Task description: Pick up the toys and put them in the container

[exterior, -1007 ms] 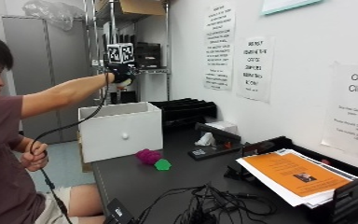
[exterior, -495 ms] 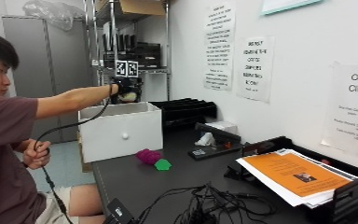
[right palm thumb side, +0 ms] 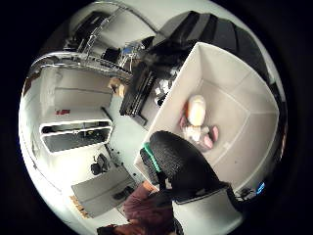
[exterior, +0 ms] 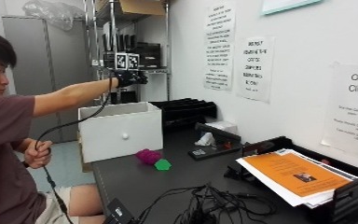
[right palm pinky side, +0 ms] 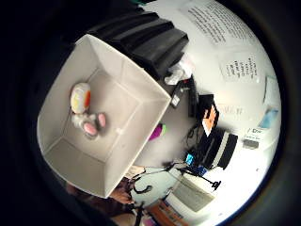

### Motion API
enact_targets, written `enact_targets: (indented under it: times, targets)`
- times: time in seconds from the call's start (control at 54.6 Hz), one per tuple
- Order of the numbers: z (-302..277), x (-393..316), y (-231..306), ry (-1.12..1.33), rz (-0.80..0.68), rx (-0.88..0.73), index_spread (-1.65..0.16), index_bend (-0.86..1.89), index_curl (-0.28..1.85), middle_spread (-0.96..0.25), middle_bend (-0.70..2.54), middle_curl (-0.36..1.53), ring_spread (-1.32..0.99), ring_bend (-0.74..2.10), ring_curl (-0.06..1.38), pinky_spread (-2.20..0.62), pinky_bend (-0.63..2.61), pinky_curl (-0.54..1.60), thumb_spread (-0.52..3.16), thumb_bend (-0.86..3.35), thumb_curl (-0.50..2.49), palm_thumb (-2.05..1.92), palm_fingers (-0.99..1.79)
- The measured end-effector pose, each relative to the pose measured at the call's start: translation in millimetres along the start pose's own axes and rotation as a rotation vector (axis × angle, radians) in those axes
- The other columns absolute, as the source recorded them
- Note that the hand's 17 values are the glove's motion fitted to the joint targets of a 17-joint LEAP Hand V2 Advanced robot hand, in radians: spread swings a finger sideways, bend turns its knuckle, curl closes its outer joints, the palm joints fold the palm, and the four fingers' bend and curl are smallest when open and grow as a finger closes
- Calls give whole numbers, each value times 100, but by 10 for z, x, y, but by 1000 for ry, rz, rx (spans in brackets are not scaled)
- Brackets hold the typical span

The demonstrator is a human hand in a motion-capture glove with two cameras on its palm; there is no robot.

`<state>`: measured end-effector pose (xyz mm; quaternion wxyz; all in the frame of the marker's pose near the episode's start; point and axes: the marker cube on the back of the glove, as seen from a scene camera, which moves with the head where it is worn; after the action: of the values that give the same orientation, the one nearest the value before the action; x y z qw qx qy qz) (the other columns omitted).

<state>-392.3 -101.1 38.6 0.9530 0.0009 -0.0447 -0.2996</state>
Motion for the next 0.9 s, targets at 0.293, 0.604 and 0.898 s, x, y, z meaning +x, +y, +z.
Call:
enact_targets:
  times: [0.293, 0.604, 0.898]
  targets:
    - [-547, 530, 340, 124, 151, 6, -22, 3, 19, 0, 9, 26, 1, 25, 30, 3, 76, 40, 118, -6, 38, -7, -38]
    - [-587, 1626, 1081, 142, 281, 36, -22, 4, 13, -1, 11, 22, 0, 25, 32, 3, 71, 38, 120, -5, 30, -7, -31]
    - [426, 2294, 1379, 126, 249, 16, -23, 6, 11, -3, 13, 21, -1, 31, 36, 2, 71, 37, 123, -4, 27, -5, -24]
